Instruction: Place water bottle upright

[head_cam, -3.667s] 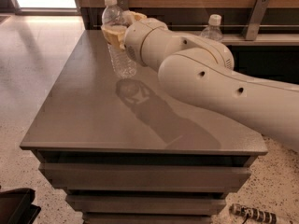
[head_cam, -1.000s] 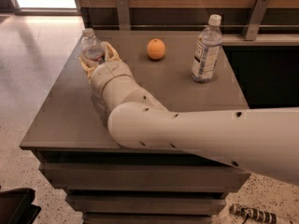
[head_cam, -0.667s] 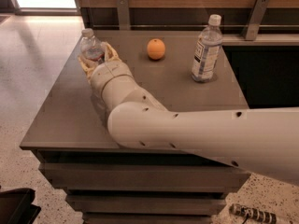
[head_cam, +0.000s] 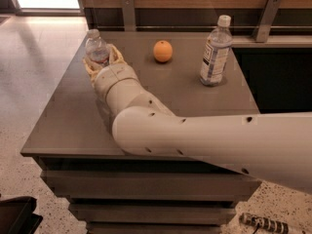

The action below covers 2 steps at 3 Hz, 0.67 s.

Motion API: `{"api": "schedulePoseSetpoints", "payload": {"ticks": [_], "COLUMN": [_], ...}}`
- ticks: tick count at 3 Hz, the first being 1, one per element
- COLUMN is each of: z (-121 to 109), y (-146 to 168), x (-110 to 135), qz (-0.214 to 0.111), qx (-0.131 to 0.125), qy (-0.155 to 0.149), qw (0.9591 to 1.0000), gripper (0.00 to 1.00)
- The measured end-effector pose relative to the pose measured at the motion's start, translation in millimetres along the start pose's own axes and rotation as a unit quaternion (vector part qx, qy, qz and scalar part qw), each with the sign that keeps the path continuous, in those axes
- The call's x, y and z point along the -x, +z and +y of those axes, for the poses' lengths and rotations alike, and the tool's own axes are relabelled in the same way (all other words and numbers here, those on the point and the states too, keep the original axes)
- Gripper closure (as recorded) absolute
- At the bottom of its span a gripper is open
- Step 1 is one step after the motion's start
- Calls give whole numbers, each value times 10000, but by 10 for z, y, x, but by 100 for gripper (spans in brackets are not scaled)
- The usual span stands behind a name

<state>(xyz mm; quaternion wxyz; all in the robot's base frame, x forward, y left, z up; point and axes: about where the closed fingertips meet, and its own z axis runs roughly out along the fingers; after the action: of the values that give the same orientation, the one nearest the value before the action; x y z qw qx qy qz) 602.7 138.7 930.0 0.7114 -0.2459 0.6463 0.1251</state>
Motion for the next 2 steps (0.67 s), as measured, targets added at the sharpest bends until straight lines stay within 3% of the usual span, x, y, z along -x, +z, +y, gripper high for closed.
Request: {"api": "schedulePoseSetpoints", "payload": {"ticks": [2], "z": [1], "y": [-15], "x": [69], "qz": [-50], "qx": [-6], "qy": [-19], "qw": [10000], "gripper": [35]}}
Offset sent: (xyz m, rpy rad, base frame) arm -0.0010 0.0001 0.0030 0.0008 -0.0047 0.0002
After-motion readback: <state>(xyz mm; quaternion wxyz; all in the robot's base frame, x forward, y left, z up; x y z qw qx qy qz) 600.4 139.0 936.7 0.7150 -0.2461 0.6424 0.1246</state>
